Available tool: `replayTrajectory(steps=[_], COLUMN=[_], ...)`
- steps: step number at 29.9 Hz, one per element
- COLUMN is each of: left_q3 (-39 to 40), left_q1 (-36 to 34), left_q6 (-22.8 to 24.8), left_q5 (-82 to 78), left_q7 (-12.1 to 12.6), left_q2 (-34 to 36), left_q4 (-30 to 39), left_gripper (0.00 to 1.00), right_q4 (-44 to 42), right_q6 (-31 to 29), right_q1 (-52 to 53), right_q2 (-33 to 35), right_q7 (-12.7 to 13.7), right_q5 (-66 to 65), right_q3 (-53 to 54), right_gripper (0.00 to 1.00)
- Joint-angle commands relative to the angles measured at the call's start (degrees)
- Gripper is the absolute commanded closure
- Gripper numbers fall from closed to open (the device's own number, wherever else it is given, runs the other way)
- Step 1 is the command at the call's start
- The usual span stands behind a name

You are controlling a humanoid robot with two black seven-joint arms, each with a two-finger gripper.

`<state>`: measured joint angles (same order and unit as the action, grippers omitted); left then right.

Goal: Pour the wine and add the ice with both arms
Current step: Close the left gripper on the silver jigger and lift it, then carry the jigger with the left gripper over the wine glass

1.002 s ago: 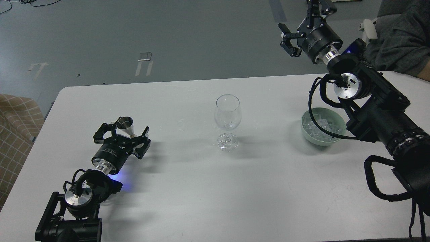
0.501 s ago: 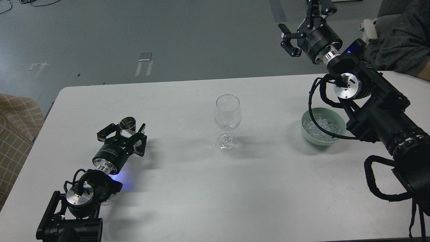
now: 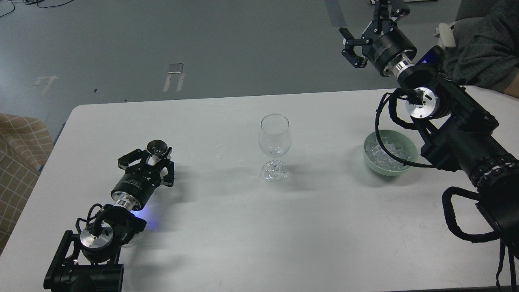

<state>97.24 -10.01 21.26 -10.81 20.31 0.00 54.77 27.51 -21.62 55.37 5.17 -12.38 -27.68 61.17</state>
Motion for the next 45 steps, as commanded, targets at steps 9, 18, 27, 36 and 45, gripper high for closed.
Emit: replayTrajectory(steps=[9,18,27,36,45], left_q3=[0.32,0.23,-0.39,-3.28,-8.91], left_q1=[-0.1,-0.45,-1.77,-3.53,-4.14], left_q6=[1.77,0.45,-8.33,-19.05,-22.93], left_q5=[0.27,0.62,0.18,-0.08,-0.17], left_q7=[-0.18,-0.36,-0.18,0.7,1.67], left_q2=[0.0,0.0,0.0,0.0,0.0], left_q4=[0.16,2.53,11.58,22.47,28.28], left_gripper=[1.0,1.0,1.0,1.0,1.0], right_q4=[-0.09,0.0,0.0,0.0,1.31], right_q6=[0.09,0.44,0.44,0.44,0.44], right_q1=[0.0,0.0,0.0,-0.17,-1.05], right_q2=[0.01,0.1,0.1,0.1,0.89], right_q7=[-0.01,-0.01,-0.01,-0.01,-0.01], right_q5=[-0.09,-0.09,0.0,0.0,0.0], right_q3=[0.0,0.0,0.0,0.0,-0.26], right_gripper=[0.0,0.0,0.0,0.0,0.0])
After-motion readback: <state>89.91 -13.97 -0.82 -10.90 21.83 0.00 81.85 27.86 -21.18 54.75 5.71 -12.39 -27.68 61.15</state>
